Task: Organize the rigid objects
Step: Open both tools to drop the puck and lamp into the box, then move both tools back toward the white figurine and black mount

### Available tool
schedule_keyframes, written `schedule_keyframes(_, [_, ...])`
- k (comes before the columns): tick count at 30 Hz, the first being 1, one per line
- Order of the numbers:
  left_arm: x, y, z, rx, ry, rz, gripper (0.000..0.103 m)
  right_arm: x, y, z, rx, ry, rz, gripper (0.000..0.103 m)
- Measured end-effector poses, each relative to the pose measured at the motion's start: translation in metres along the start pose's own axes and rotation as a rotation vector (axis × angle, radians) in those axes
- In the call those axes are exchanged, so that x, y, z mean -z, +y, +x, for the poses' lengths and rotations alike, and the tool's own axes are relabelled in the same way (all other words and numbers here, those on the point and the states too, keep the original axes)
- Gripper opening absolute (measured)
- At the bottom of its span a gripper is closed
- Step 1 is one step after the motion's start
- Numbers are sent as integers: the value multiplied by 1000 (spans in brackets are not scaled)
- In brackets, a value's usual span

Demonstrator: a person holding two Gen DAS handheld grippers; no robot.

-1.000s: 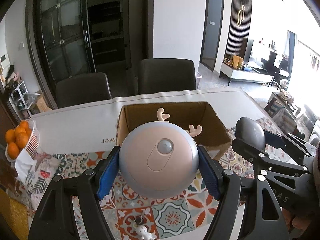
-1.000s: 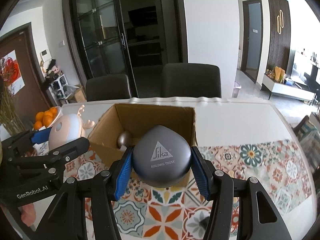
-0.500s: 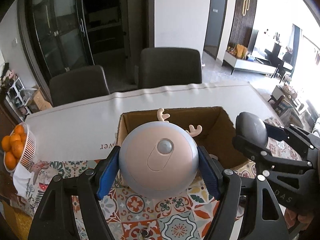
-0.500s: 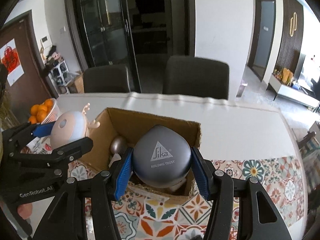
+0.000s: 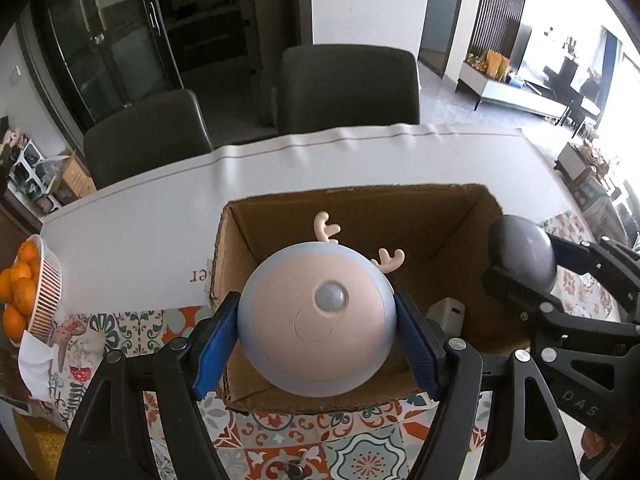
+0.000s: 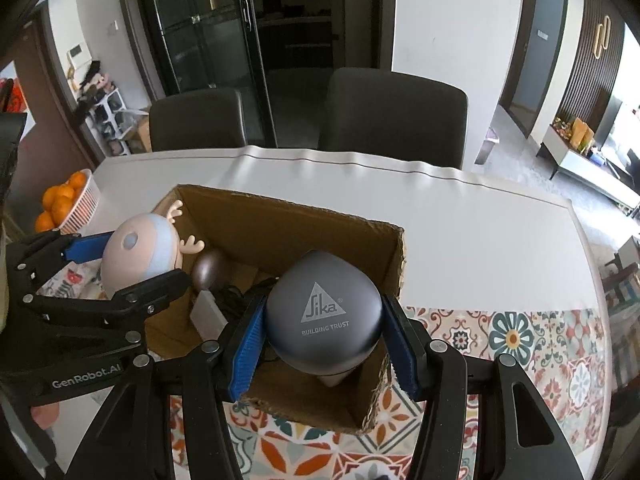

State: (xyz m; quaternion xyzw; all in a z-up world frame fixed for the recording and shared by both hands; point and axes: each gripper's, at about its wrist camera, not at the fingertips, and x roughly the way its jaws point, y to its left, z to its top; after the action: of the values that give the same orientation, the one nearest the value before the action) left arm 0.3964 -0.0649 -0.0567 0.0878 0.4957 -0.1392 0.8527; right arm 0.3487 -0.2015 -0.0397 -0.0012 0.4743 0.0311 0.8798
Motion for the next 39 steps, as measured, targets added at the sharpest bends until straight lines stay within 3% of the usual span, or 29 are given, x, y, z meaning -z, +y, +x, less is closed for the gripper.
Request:
schedule_keyframes(6, [4, 4, 0, -43, -8, -3, 76, 1, 0, 5, -8, 20, 4, 56])
schedule_keyframes(11, [11, 15, -13, -106, -38, -37, 87, 0, 6, 7, -27, 20, 5, 56])
schedule_keyframes(18, [18, 31, -34, -174, -75, -68, 89, -2, 14, 8, -45, 25, 19, 57])
schedule_keyframes(22, [26, 36, -46, -192, -91, -74, 89, 0, 20, -3, -17, -3, 17, 62])
schedule_keyframes(34, [72, 40, -93, -237, -176, -88, 89, 31, 47, -59, 30, -126, -17, 64])
schedule_keyframes(39, [95, 41, -98, -239, -163, -97, 88, 52, 57, -71, 30, -143, -37, 65])
